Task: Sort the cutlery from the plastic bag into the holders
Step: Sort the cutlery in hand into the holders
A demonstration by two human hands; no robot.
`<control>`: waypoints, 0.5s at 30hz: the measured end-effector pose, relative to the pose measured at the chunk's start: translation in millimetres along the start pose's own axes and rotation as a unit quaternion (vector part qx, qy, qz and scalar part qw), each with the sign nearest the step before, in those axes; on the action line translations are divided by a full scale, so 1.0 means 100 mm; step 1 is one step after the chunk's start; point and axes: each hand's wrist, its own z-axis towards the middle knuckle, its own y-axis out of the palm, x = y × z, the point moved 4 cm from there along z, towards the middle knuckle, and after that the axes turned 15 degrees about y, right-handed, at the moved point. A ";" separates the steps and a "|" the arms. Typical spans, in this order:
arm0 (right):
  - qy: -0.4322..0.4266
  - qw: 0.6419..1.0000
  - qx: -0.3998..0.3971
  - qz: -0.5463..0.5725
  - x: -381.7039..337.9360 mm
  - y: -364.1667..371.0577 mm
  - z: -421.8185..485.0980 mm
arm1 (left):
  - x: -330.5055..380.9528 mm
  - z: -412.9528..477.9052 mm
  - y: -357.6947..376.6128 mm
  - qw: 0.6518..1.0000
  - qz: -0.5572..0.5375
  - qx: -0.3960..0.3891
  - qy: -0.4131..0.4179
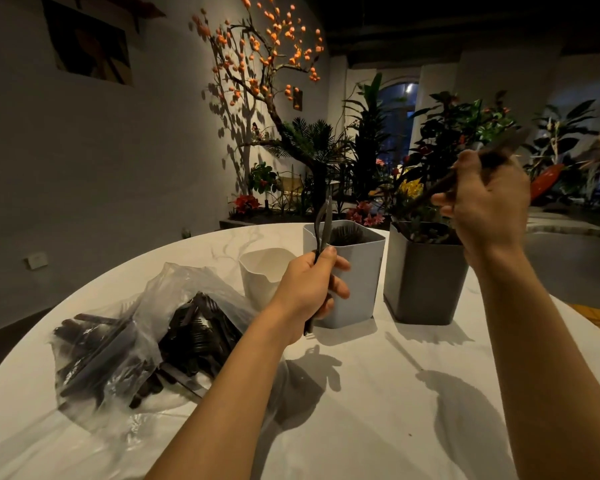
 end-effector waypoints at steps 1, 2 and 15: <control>-0.034 0.998 0.037 -0.044 0.01 -0.03 0.02 | 0.00 0.00 0.01 1.000 0.002 -0.001 0.000; -0.054 0.993 0.057 -0.087 0.04 -0.04 0.04 | 0.00 0.00 0.01 1.000 0.003 -0.003 0.000; 0.048 0.870 0.021 -0.490 0.73 0.19 0.01 | -0.04 -0.03 0.06 0.999 -0.032 -0.034 -0.002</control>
